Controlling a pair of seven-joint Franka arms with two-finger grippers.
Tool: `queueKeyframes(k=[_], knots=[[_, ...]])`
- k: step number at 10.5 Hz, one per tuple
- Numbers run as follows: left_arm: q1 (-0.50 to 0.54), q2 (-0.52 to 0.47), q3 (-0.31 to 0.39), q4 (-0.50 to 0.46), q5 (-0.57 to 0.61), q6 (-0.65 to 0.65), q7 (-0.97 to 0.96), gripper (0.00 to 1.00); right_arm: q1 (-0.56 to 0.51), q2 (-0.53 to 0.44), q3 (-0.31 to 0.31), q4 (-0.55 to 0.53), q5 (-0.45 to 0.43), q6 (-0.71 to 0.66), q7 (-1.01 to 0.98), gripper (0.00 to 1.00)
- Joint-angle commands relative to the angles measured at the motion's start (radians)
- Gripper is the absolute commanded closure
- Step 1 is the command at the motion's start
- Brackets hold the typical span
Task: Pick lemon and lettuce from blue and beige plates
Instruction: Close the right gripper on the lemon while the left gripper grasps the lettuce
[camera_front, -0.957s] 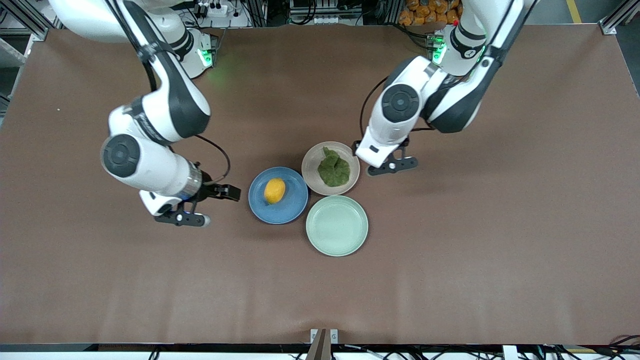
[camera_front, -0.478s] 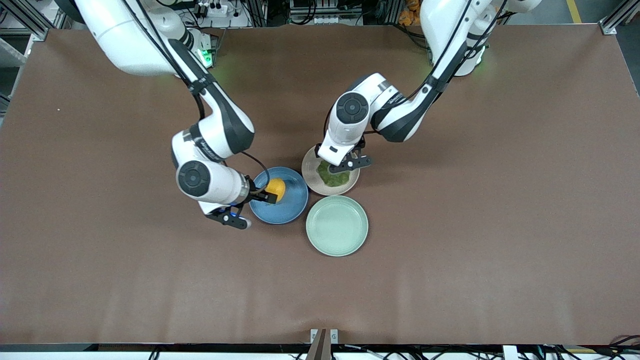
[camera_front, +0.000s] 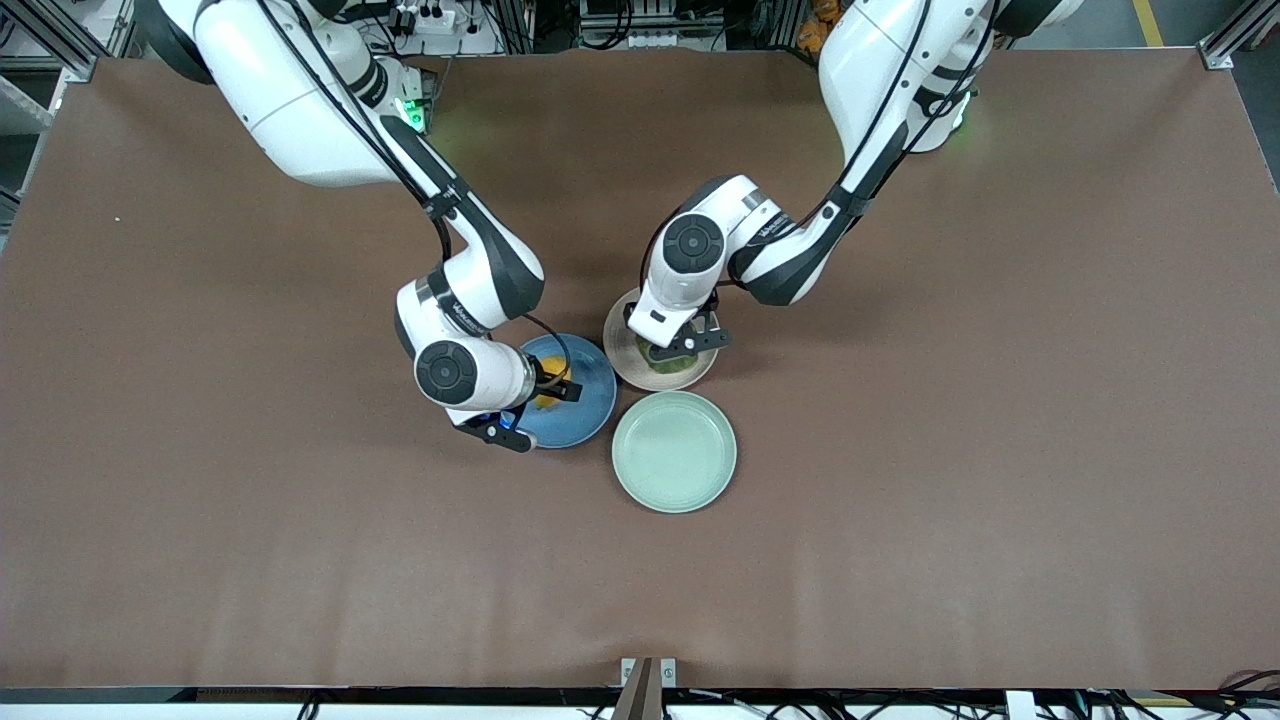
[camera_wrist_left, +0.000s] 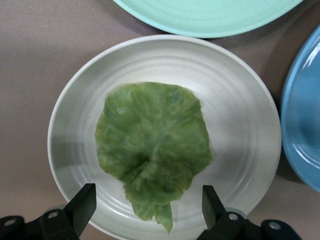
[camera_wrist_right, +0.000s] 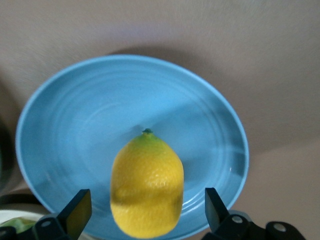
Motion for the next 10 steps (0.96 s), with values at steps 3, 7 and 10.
queueKeyframes(k=[3,7,10], knots=[[-0.036,0.040,0.017,0.043,0.037,0.021,-0.046,0.26,-0.008,0.016,0.009,0.010,0.011,0.010,0.000,0.67],[-0.036,0.058,0.017,0.044,0.055,0.025,-0.045,0.58,-0.047,-0.044,0.014,0.033,0.006,-0.094,-0.026,1.00],[-0.034,0.065,0.028,0.044,0.056,0.025,-0.046,0.98,-0.155,-0.143,0.009,0.041,0.003,-0.274,-0.280,1.00]])
